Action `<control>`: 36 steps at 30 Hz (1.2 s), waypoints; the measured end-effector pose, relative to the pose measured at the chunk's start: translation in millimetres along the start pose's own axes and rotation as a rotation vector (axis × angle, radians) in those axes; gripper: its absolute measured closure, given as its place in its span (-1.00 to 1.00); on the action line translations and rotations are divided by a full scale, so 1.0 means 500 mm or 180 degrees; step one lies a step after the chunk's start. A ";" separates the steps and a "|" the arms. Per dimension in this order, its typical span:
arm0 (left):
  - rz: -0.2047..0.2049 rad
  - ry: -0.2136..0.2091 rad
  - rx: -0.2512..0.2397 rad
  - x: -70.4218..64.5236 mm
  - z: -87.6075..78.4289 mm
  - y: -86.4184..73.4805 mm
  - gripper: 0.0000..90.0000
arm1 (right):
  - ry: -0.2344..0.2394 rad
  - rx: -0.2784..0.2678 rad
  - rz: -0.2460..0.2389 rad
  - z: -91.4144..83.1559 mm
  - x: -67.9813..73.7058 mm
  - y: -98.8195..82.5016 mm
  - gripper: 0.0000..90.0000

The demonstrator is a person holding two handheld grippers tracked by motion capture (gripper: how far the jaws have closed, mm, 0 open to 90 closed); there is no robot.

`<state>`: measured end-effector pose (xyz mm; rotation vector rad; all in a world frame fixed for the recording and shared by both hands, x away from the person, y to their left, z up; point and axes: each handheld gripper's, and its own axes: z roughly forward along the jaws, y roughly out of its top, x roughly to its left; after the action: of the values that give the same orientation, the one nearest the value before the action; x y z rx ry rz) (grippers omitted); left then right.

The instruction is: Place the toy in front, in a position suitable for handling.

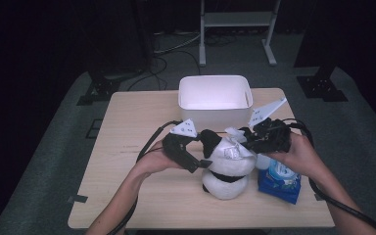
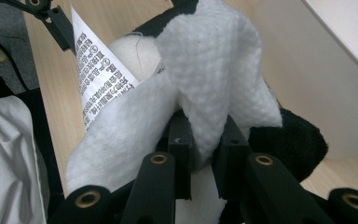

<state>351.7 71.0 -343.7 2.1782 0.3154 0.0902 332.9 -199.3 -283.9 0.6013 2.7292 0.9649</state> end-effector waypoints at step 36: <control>0.0007 -0.0263 -0.0169 0.005 -0.061 -0.005 -0.35 | 0.0317 -0.0208 0.0065 0.051 0.024 0.009 0.75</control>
<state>348.3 97.1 -327.6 2.1233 0.2608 0.0095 331.3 -176.4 -301.2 0.5858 2.7698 1.1130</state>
